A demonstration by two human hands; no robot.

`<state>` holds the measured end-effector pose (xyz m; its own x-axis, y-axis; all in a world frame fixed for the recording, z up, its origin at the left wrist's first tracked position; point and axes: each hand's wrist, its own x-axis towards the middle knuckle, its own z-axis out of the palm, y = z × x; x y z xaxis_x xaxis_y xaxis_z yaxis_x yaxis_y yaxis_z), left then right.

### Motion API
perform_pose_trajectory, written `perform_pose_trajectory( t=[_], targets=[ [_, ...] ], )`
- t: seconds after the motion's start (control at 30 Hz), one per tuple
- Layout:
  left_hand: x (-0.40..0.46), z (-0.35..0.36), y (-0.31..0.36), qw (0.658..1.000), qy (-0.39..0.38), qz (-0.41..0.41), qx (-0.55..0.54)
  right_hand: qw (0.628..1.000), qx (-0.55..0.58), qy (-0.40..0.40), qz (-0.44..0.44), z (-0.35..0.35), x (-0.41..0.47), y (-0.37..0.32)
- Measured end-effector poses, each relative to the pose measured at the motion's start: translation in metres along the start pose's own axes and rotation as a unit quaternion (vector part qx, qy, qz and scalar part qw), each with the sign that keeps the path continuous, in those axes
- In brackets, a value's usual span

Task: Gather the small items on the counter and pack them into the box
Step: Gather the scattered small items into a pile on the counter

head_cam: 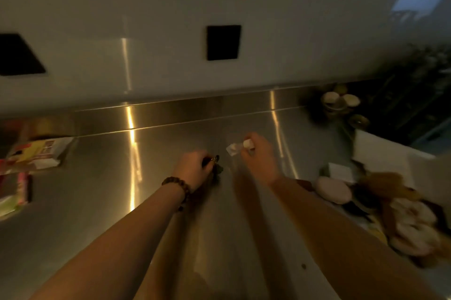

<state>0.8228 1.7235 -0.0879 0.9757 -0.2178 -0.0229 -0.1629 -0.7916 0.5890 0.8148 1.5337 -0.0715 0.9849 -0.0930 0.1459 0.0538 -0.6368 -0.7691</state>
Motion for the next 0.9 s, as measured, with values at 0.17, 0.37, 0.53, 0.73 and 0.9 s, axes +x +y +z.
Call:
perform_pose_trajectory(
  t=[0.17, 0.37, 0.53, 0.73, 0.9],
  targets=[
    [0.012, 0.034, 0.09, 0.997, 0.005, 0.071, -0.04, 0.996, -0.031, 0.065, 0.044, -0.109, -0.032, 0.038],
    [0.018, 0.08, 0.196, 0.985, -0.019, 0.151, -0.087, 0.981, -0.058, 0.163, 0.089, -0.23, -0.078, 0.088],
    [0.006, 0.125, 0.265, 0.97, -0.111, 0.194, -0.1, 0.978, -0.07, 0.152, 0.122, -0.276, -0.118, 0.124],
    [-0.005, 0.164, 0.284, 0.958, -0.214, 0.183, -0.057, 0.981, -0.071, 0.111, 0.144, -0.282, -0.142, 0.156],
    [-0.008, 0.173, 0.267, 0.954, -0.238, 0.181, -0.032, 0.984, -0.046, 0.101, 0.139, -0.275, -0.13, 0.165]
  ],
)
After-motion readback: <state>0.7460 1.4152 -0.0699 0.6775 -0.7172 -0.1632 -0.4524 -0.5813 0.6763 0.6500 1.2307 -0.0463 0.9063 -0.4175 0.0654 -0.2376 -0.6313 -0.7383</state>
